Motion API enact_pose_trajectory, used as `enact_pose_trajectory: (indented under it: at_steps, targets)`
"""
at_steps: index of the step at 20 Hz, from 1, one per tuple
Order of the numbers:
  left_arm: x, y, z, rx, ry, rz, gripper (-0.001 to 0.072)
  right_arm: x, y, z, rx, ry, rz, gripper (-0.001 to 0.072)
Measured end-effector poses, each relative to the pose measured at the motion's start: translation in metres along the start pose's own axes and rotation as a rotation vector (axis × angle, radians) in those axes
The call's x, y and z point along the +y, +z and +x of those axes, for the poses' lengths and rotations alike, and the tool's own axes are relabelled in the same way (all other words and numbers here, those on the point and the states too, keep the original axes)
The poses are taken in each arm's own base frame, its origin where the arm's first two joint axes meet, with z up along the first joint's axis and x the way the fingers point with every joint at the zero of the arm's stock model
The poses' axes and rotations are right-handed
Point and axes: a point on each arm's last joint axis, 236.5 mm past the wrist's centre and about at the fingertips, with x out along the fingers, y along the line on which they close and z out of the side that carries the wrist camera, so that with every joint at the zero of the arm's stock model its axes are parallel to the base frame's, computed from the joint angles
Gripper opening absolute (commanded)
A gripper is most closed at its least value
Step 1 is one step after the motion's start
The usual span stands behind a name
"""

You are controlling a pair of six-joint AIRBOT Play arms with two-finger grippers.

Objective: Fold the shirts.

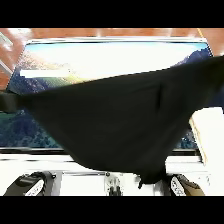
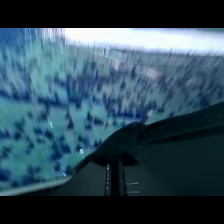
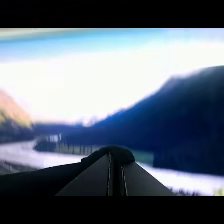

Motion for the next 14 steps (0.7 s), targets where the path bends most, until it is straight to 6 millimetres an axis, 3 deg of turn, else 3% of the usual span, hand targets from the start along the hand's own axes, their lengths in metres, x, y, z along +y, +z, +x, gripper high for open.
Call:
enact_pose_trajectory:
  at_steps: [3,7,10,14]
  targets:
    - [0.025,-0.012,0.074,0.071,0.018,-0.100,0.0038,-0.028,-0.033,0.109,0.158,0.024,0.091,0.0068]
    - [0.058,0.014,0.151,0.030,0.043,-0.202,0.0039,-0.030,-0.048,0.238,0.148,0.041,0.129,0.0068]
    - [0.079,0.042,0.200,-0.028,0.052,-0.258,0.0039,-0.024,-0.046,0.303,0.054,0.033,0.155,0.0068]
    - [0.093,0.062,0.255,-0.076,0.025,-0.352,0.0039,-0.021,-0.062,0.352,0.024,0.023,0.203,0.0069]
